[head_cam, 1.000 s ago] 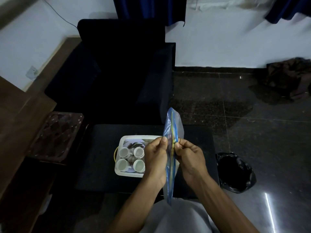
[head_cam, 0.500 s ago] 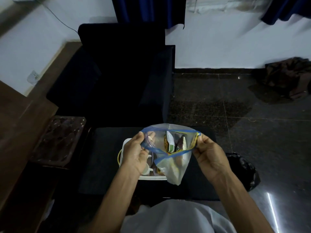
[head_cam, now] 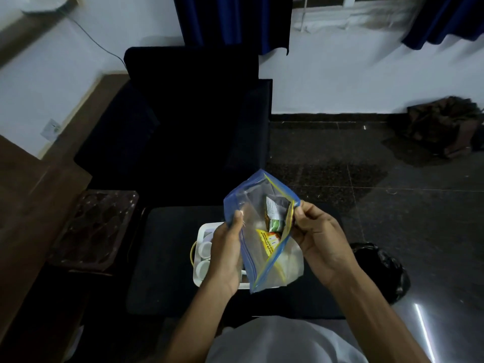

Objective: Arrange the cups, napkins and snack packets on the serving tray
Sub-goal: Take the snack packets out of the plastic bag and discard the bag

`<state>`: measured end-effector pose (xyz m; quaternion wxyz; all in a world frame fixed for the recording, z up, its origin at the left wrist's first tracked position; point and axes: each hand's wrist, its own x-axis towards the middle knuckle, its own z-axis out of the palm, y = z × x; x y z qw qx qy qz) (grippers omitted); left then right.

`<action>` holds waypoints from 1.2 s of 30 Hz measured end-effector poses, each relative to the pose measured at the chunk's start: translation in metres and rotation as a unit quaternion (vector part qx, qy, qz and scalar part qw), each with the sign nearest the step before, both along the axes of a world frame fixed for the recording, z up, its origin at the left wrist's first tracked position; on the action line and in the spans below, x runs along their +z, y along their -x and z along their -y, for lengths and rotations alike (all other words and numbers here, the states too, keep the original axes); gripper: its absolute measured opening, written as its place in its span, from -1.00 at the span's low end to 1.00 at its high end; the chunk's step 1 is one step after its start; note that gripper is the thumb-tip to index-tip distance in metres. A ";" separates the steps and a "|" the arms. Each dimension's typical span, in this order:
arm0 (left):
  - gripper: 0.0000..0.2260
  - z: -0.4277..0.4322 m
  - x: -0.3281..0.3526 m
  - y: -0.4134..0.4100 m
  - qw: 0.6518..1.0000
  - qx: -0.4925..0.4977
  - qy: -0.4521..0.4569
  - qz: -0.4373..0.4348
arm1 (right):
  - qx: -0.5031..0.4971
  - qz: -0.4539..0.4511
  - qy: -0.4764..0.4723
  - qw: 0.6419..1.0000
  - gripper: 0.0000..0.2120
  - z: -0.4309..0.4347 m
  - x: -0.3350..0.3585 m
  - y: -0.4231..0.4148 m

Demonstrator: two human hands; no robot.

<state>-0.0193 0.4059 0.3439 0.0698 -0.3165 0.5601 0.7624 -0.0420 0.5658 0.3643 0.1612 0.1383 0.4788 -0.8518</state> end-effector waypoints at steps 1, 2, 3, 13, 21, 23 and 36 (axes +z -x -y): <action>-0.72 0.000 0.001 0.002 1.000 0.005 -0.018 -0.004 | -0.002 -0.001 -0.015 1.000 -0.83 -0.001 -0.001 -0.002; -0.70 0.001 0.002 0.003 0.999 0.006 -0.047 -0.008 | -0.008 -0.003 -0.037 0.999 -0.81 -0.003 -0.001 -0.006; -0.68 0.001 0.002 0.004 0.997 0.005 -0.080 -0.009 | -0.023 -0.007 -0.072 0.997 -0.80 -0.006 -0.003 -0.010; -0.65 0.019 0.000 -0.010 0.993 -0.009 -0.111 -0.042 | -0.141 -0.093 -0.520 0.837 -0.88 -0.014 -0.027 -0.058; -0.68 0.037 0.003 -0.024 0.999 -0.016 -0.007 -0.044 | 0.353 -0.382 -0.659 0.544 -0.72 0.060 -0.004 -0.013; -0.68 0.040 0.005 -0.027 0.999 -0.021 0.006 -0.047 | 0.411 -0.363 -0.702 0.454 -0.73 0.079 -0.014 0.000; -0.64 0.084 0.018 -0.044 0.997 -0.065 0.004 -0.033 | 0.453 -0.412 -0.766 0.197 -0.64 0.134 -0.065 0.012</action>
